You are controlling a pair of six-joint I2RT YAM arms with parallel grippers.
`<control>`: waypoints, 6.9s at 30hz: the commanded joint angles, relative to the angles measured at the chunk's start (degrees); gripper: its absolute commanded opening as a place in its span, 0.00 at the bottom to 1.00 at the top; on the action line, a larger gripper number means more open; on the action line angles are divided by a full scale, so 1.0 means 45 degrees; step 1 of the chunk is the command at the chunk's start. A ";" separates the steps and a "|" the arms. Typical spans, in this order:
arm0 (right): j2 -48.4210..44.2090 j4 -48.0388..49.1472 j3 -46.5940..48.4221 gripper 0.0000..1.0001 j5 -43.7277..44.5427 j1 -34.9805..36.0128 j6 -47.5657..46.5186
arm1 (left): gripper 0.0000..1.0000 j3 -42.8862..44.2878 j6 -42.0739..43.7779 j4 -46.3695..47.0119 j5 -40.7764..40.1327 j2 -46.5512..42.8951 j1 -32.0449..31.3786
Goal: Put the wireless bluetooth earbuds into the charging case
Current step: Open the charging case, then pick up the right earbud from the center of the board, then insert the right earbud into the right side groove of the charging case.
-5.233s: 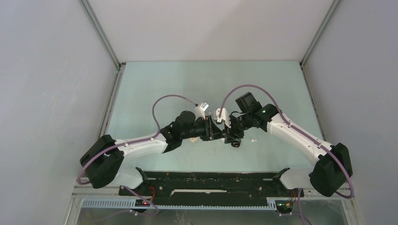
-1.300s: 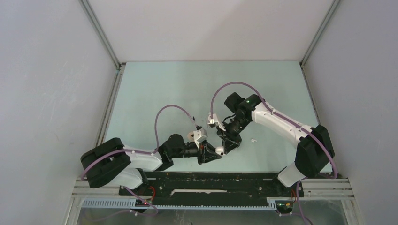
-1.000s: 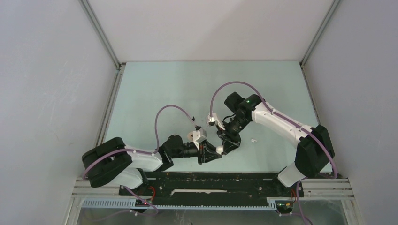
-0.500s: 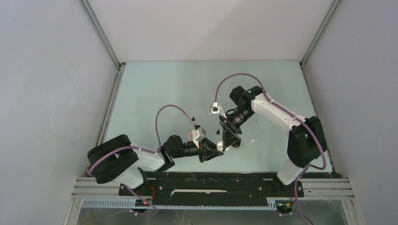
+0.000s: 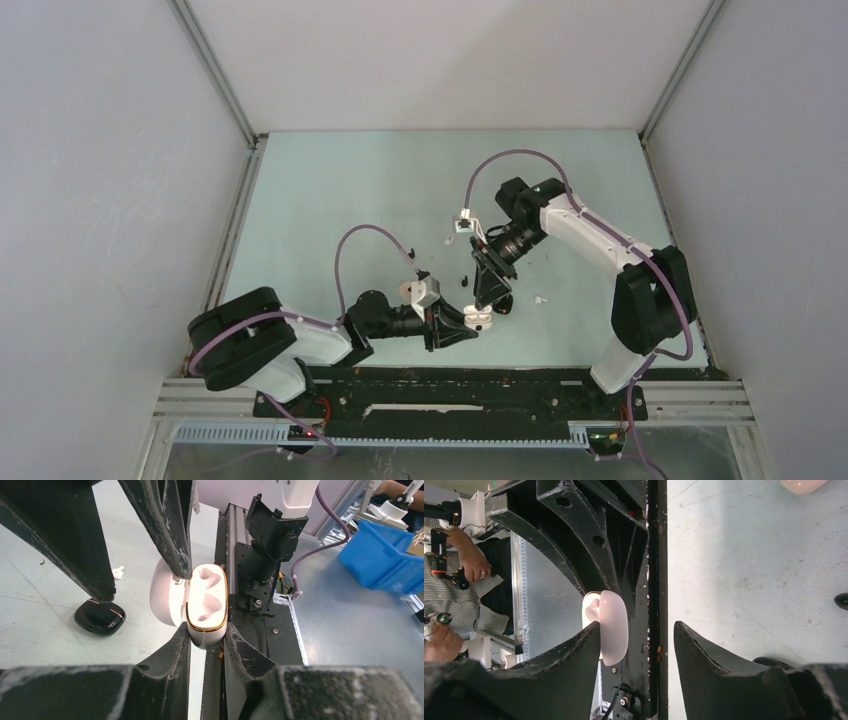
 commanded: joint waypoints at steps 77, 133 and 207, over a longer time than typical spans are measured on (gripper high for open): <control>-0.1147 0.5999 -0.4761 0.45 1.1942 -0.1102 0.0682 | 0.00 -0.2290 0.0424 -0.8155 -0.4720 -0.9137 0.0256; -0.9166 0.9236 -0.3279 0.00 0.7261 -0.1581 0.6616 | 0.00 0.1542 0.1329 -0.4796 -0.5922 -0.3232 0.0241; -1.1315 1.4483 -0.5476 0.00 0.8217 0.1272 1.0266 | 0.00 0.4676 0.3321 -0.5239 -0.6865 -0.3506 -0.1321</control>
